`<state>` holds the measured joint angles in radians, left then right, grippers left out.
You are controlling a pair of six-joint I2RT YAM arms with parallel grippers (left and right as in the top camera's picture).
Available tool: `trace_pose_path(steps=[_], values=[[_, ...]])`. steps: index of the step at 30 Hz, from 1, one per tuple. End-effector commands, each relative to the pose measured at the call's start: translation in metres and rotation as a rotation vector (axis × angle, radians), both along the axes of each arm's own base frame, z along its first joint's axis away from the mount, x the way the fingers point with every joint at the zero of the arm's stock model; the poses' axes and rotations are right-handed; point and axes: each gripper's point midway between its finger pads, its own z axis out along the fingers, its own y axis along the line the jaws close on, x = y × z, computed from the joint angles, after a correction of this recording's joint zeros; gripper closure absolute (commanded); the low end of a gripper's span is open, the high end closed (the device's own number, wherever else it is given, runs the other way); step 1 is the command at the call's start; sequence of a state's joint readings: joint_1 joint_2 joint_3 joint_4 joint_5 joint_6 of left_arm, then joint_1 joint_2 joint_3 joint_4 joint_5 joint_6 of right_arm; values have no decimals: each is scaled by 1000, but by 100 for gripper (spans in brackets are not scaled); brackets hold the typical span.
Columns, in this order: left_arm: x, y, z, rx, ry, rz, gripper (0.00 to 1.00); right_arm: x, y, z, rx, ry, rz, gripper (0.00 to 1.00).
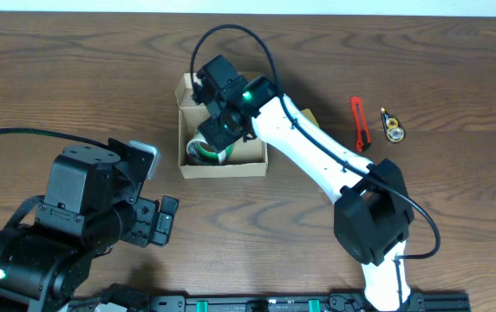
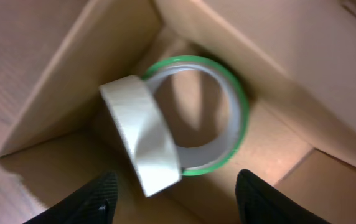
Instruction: Pack container
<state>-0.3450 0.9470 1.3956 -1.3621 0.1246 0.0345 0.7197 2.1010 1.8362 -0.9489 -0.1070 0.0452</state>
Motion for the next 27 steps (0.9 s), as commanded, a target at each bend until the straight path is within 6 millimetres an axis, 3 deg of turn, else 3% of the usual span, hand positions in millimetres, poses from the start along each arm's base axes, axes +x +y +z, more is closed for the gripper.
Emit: trace_pose_path(steps=[1, 15, 20, 27], values=[[0, 1, 2, 6, -7, -9, 5, -10, 13, 12, 27, -24, 93, 34], [0, 1, 2, 6, -7, -9, 5, 3, 2, -42, -131, -42, 86, 32], [0, 1, 2, 6, -7, -9, 5, 13, -6, -50, -193, -82, 62, 34], [0, 1, 2, 6, -7, -9, 5, 30, -15, -46, -228, -153, -34, 40]])
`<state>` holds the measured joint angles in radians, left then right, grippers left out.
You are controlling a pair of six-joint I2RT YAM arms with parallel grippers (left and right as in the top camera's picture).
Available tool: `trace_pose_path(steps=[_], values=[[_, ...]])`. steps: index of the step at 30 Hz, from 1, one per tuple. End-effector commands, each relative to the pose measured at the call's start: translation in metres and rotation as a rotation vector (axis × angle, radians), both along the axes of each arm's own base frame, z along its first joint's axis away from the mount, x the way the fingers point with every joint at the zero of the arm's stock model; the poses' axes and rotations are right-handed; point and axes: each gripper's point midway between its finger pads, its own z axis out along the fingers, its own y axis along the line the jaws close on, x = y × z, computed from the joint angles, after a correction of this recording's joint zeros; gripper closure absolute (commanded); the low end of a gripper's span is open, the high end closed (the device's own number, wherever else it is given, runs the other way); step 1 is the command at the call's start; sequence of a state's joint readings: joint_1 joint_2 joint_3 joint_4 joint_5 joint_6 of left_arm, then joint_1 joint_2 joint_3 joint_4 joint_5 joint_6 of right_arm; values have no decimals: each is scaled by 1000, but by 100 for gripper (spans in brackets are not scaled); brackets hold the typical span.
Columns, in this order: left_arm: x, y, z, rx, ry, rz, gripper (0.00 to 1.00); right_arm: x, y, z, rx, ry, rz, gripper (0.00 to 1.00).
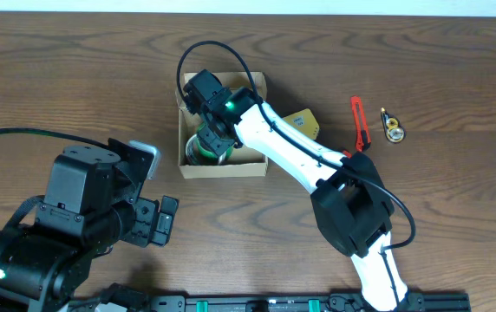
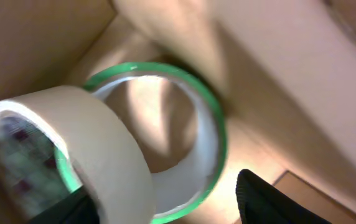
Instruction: Pack container
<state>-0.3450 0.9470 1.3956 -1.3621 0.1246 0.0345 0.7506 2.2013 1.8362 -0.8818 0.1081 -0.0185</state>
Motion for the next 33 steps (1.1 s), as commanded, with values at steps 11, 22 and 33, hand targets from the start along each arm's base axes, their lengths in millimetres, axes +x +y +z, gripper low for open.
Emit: trace_pose_path(steps=[11, 22, 33], values=[[0, 1, 2, 6, -7, -9, 5, 19, -25, -1, -37, -65, -227, 43], [0, 1, 2, 6, -7, -9, 5, 30, -41, 0, -53, -85, -293, 41], [0, 1, 2, 6, -7, -9, 5, 41, -45, 1, -11, -85, -330, 34]])
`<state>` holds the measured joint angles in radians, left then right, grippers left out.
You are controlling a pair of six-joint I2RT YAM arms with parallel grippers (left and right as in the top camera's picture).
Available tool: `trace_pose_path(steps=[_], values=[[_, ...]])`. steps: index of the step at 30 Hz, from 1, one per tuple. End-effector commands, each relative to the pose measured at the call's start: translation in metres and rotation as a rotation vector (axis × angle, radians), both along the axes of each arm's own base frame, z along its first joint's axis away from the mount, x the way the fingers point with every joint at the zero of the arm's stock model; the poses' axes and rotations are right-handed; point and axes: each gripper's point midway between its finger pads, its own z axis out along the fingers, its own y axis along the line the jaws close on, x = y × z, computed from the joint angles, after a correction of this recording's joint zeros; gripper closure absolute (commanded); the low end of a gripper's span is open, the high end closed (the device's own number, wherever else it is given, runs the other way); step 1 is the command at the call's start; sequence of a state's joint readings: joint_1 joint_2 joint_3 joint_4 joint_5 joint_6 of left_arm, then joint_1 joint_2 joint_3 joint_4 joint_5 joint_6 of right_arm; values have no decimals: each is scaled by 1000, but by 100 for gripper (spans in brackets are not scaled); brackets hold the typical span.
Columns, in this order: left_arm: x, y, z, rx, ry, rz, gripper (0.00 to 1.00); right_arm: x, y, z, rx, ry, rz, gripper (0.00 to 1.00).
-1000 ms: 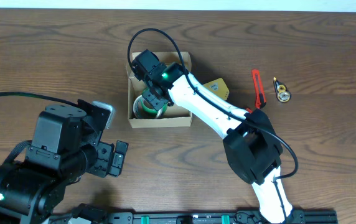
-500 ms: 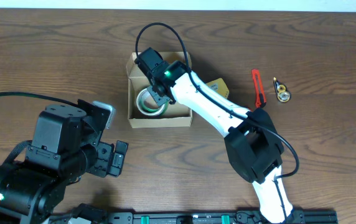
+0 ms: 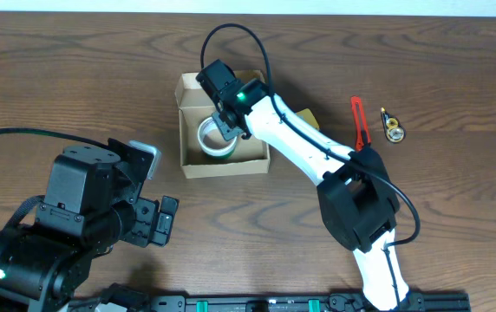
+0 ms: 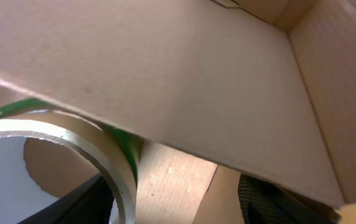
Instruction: Pack container
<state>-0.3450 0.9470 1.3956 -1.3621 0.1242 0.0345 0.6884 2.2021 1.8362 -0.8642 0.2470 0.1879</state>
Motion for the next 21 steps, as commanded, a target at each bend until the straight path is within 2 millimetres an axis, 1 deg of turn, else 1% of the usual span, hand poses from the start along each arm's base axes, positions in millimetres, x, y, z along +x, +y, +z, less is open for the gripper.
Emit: trace_pose_path(steps=[1, 6, 9, 11, 13, 15, 17, 19, 21], values=[[0, 1, 2, 6, -7, -9, 5, 5, -3, -3, 8, -7, -29, 33], [0, 1, 2, 6, -7, -9, 5, 2, 5, -4, 50, 12, -13, 32], [0, 1, 2, 6, -7, -9, 5, 1, 14, 5, 94, 17, 2, 31], [0, 1, 2, 6, -7, -9, 5, 1, 21, 22, 141, 8, 16, 31], [0, 1, 2, 6, -7, -9, 5, 1, 27, 47, 196, -12, 29, 31], [0, 1, 2, 6, -7, -9, 5, 4, 24, 79, 235, -51, 31, 30], [0, 1, 2, 6, -7, -9, 5, 6, 16, 108, 261, -96, 35, 28], [0, 1, 2, 6, -7, -9, 5, 9, 1, 134, 280, -136, 41, 27], [0, 1, 2, 6, -8, -9, 5, 13, -17, 150, 275, -163, 36, 26]])
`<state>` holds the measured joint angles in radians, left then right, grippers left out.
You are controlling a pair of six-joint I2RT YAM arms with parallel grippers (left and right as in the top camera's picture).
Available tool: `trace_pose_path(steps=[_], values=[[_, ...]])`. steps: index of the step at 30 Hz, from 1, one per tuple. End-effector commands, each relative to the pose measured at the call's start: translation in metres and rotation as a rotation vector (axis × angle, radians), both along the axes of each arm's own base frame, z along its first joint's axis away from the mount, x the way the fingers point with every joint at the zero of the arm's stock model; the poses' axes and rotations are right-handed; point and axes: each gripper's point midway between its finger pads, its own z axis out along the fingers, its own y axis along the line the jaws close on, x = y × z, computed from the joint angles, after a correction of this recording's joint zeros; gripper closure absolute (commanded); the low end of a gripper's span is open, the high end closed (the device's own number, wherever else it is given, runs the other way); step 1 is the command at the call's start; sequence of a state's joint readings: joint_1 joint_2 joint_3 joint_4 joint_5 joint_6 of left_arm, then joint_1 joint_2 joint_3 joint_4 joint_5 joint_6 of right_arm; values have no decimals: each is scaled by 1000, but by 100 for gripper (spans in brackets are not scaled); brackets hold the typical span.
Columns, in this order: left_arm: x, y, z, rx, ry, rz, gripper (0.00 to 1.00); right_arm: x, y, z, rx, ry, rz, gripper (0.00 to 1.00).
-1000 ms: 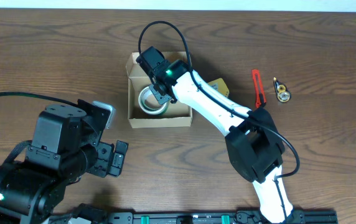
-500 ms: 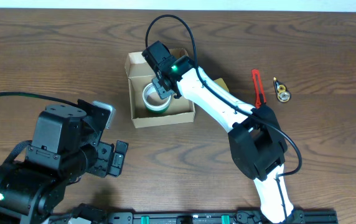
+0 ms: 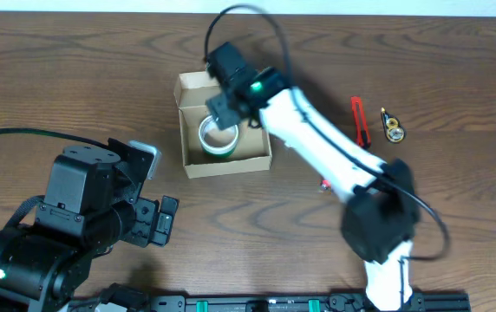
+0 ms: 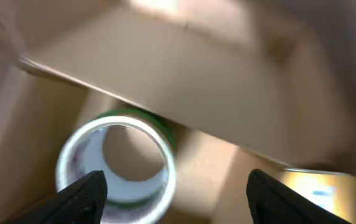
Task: Pack container
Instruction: 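Release the clear tape and lift the right gripper out of the box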
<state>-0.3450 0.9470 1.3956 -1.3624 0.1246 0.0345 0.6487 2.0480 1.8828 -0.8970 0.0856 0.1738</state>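
Note:
An open cardboard box [image 3: 198, 87] stands on the wooden table. Inside it a white tape roll [image 3: 216, 134] lies flat on a green-edged tape roll [image 3: 216, 152]. In the right wrist view the white roll [image 4: 112, 134] sits on the green one [image 4: 159, 121] at the lower left, blurred. My right gripper [image 3: 222, 108] hangs over the box's back right part, and in its wrist view the right gripper [image 4: 178, 199] is open and empty, with fingers [image 4: 84, 196] wide apart. My left gripper [image 3: 161, 217] rests at the lower left, away from the box.
A red utility knife [image 3: 360, 121] and a small yellow-black item [image 3: 393, 128] lie right of the box. A yellow object [image 4: 321, 186] shows just outside the box's right wall. The bulky left arm [image 3: 66, 234] fills the lower left corner.
My right gripper was low beside the box's inner wall; now it is higher and looks down on both rolls. The rolls lie stacked as before.
First the white roll stood on edge against the green roll, with my open right gripper above it. Then the gripper was down close by the white roll. After that the white roll lay flat on the green one, and now the gripper is above the box, empty.

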Motion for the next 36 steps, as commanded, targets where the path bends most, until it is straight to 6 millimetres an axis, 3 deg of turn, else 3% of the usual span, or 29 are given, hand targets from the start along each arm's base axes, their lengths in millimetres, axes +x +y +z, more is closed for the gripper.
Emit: trace_pose_path(steps=[1, 4, 8, 14, 20, 24, 36], values=[[0, 1, 2, 6, -8, -9, 5, 17, -38, 71, 59, -123, -30, 26], [0, 1, 2, 6, -8, -9, 5, 25, -81, 73, 28, -97, -106, 24], [0, 1, 2, 6, -8, -9, 5, 34, -147, 58, -21, -21, -234, 18], [0, 1, 2, 6, -8, -9, 5, 49, -245, 46, -39, 19, -434, 16], [0, 1, 2, 6, -8, -9, 5, 47, -309, 22, 15, 76, -502, 17], [0, 1, 2, 6, -8, -9, 5, 41, -326, -1, 4, 107, -506, 18], [0, 1, 2, 6, -8, -9, 5, 22, -316, -71, -36, 166, -412, 17]])
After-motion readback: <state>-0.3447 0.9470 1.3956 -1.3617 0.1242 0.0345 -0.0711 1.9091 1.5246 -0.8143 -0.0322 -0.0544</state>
